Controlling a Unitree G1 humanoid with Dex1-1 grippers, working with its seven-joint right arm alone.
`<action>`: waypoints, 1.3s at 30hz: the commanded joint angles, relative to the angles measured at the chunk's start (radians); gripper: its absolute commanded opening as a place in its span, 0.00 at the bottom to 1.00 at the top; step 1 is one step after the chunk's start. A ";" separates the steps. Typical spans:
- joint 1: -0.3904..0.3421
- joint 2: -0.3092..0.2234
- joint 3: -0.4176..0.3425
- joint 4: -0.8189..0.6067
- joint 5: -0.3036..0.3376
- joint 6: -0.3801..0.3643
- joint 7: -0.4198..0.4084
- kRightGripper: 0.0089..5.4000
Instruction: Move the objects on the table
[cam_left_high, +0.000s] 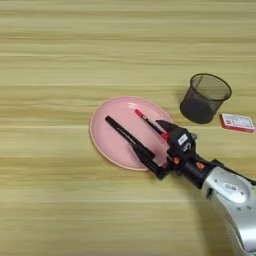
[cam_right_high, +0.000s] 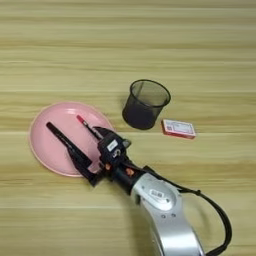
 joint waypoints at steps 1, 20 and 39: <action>-0.048 -0.012 -0.030 -0.029 0.017 -0.022 -0.021 0.99; -0.098 -0.041 -0.124 0.047 0.009 -0.051 -0.039 0.99; -0.117 -0.050 -0.139 0.126 -0.010 -0.085 -0.035 0.99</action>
